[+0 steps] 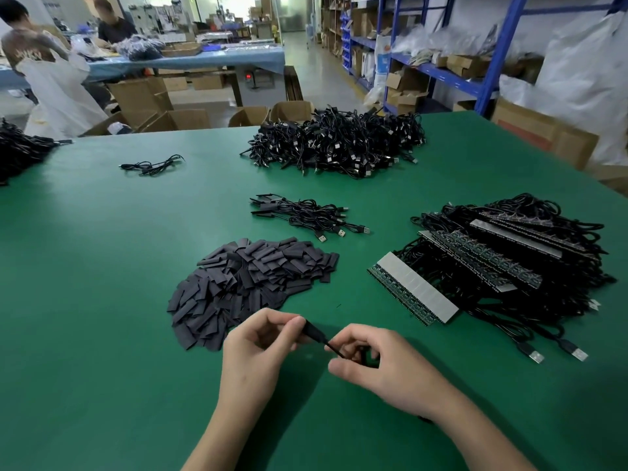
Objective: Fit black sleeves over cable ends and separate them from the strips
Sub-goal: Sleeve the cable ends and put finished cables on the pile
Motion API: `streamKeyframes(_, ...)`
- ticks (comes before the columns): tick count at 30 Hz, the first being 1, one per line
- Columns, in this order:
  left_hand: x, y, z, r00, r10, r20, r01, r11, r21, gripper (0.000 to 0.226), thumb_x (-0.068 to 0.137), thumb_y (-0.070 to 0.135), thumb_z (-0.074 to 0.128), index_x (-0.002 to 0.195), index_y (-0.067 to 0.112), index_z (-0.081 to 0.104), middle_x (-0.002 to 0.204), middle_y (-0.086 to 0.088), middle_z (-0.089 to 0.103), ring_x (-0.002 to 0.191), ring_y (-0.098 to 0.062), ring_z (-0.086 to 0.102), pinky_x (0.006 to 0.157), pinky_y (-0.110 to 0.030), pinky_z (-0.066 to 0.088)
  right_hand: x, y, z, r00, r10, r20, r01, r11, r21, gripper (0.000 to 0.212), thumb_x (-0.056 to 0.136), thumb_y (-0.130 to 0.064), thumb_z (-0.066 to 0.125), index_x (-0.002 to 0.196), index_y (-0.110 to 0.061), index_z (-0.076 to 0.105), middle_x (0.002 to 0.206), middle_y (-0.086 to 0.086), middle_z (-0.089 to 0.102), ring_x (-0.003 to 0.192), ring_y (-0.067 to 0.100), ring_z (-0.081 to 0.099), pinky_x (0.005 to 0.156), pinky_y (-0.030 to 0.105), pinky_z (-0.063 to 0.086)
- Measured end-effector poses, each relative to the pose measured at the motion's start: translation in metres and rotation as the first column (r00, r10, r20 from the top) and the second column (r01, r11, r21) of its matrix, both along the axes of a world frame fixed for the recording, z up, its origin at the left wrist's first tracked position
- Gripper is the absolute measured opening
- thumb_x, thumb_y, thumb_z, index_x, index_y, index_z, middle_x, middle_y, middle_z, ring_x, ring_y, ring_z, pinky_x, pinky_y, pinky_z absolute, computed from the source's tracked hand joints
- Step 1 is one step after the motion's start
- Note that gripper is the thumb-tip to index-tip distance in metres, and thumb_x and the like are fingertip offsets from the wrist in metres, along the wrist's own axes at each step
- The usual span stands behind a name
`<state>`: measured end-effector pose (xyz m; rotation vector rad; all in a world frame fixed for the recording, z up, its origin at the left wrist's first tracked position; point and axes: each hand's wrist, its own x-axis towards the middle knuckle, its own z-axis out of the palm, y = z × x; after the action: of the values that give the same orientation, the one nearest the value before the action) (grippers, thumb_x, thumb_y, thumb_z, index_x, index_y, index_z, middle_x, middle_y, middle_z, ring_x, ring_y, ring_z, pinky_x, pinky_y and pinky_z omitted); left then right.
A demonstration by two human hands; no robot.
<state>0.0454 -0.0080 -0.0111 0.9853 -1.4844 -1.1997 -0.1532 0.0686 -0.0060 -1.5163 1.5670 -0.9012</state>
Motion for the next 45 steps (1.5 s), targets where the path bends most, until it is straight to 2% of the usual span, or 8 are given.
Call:
streamKeyframes(4,0.011,-0.009,-0.003,0.983,0.166,-0.076,-0.16,0.984,0.079,0.007,0.091,0.02,0.075,0.084,0.02,0.077,0.078,-0.009,0.077,0.076,-0.025,0.074,0.071,-0.027,0.058,0.002,0.001,-0.001,0.977,-0.021,-0.214,0.01,0.999,-0.052,0.037,0.075,-0.07,0.063,0.097,-0.041,0.066,0.088,-0.012,0.062,0.08,-0.001,0.058,0.071,0.011,0.042)
streamKeyframes(12,0.016,-0.015,-0.004,0.947,0.275,-0.167,-0.252,0.957,0.144,0.014,0.092,0.027,0.072,0.097,0.015,0.073,0.084,-0.007,0.078,0.079,-0.019,0.075,0.063,-0.021,0.058,0.007,-0.022,0.016,0.95,-0.188,-0.248,0.154,0.977,-0.15,0.016,0.096,-0.045,0.061,0.085,-0.032,0.064,0.068,-0.01,0.068,0.054,0.007,0.065,0.063,0.038,0.058)
streamKeyframes(19,0.012,-0.01,-0.003,0.99,0.137,0.019,-0.138,0.99,0.037,0.043,0.095,0.041,0.062,0.065,0.011,0.069,0.067,-0.008,0.071,0.059,-0.017,0.064,0.058,-0.028,0.054,-0.003,-0.147,0.087,0.816,-0.329,-0.476,0.189,0.929,-0.317,0.021,0.1,-0.04,0.064,0.103,-0.021,0.071,0.075,-0.007,0.068,0.056,0.011,0.059,0.059,0.028,0.051)
streamKeyframes(24,0.012,-0.006,-0.002,0.984,0.045,0.172,-0.036,0.998,-0.054,0.016,0.098,0.02,0.067,0.083,0.023,0.071,0.082,0.003,0.072,0.073,-0.017,0.067,0.065,-0.04,0.056,0.0,-0.194,0.098,0.697,-0.344,-0.629,0.218,0.937,-0.272,0.058,0.099,-0.054,0.057,0.144,-0.018,0.053,0.13,0.003,0.063,0.118,0.021,0.061,0.109,0.046,0.042)
streamKeyframes(31,0.01,-0.001,-0.004,0.968,-0.019,0.251,0.057,0.988,-0.142,0.021,0.099,0.021,0.067,0.106,0.039,0.062,0.071,0.005,0.072,0.047,-0.013,0.057,0.054,-0.024,0.047,0.011,-0.09,0.03,0.728,-0.283,-0.624,0.07,0.937,-0.343,0.029,0.1,-0.045,0.059,0.124,-0.028,0.061,0.12,-0.01,0.061,0.116,0.011,0.055,0.102,0.035,0.039)
streamKeyframes(35,-0.002,0.002,0.002,0.969,-0.045,0.244,0.092,0.979,-0.183,0.061,0.089,0.01,0.077,0.136,0.04,0.05,0.114,0.02,0.069,0.088,-0.011,0.07,0.071,-0.016,0.052,-0.005,-0.021,0.013,0.736,-0.311,-0.601,0.096,0.927,-0.362,0.021,0.098,-0.041,0.059,0.114,-0.029,0.063,0.109,-0.016,0.059,0.106,0.007,0.055,0.092,0.029,0.043)
streamKeyframes(41,-0.066,0.016,0.047,0.871,-0.178,0.457,0.368,0.854,-0.369,0.04,0.098,0.038,0.063,0.136,0.036,0.054,0.126,0.026,0.055,0.114,0.0,0.059,0.095,-0.03,0.051,-0.022,0.031,-0.006,0.761,-0.369,-0.533,0.186,0.912,-0.367,0.016,0.094,-0.028,0.069,0.108,-0.02,0.065,0.105,-0.01,0.059,0.103,0.014,0.056,0.092,0.037,0.051)
streamKeyframes(45,-0.133,0.01,0.095,0.818,-0.192,0.543,0.48,0.748,-0.459,0.028,0.101,0.036,0.06,0.129,0.031,0.063,0.127,0.017,0.057,0.117,-0.001,0.055,0.101,-0.027,0.046,-0.031,0.032,0.011,0.716,-0.533,-0.452,0.241,0.796,-0.556,0.027,0.09,-0.027,0.061,0.114,-0.014,0.065,0.108,0.001,0.062,0.099,0.021,0.054,0.085,0.037,0.052)
